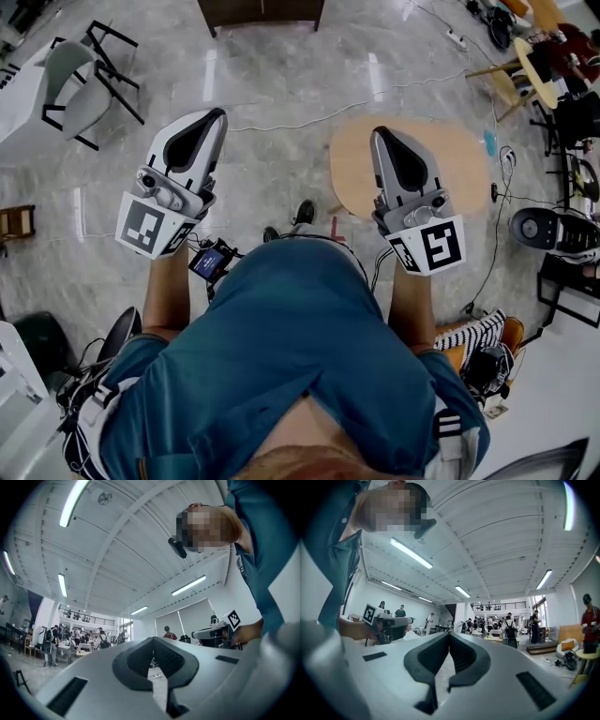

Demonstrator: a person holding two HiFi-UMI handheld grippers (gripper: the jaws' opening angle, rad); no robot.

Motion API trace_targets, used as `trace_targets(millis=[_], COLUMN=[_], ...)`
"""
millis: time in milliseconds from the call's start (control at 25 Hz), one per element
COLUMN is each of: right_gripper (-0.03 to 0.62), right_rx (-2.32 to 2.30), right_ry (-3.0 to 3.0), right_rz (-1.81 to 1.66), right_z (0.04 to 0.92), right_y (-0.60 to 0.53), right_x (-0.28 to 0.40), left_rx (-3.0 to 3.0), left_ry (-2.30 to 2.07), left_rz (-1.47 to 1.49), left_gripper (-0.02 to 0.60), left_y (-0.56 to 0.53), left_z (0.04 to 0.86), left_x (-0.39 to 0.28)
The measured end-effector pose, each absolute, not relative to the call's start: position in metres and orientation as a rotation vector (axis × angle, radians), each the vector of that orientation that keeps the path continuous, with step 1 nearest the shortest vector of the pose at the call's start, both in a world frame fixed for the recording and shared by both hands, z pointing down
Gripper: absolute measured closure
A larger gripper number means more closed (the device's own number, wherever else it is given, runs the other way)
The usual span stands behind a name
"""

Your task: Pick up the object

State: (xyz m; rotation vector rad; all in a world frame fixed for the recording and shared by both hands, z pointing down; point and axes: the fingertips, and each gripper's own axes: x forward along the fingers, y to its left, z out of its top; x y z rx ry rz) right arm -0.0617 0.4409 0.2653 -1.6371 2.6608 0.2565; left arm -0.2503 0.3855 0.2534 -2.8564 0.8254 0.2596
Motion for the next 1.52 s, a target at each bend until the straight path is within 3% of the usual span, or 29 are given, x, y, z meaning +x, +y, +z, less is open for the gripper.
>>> trace_targets(millis=[800,1520], right_gripper=[0.580,0.580], right_rx=[-1.460,-1.615], right_ry=[2.707,2.661], right_rz=[0.227,0.237], right_z=[0.275,0.276], right_y=[0.313,0.194], right_x=[0.017,-0.030], left_rx=[-2.774,-2.858], left_ry=[0.961,0.797], left_rz=[0.162,0.211], left_gripper=[0.577,0.577], left_y=[0.285,0.144], left_z=[0.253,0.261], left_x=[-0.177,-0.209])
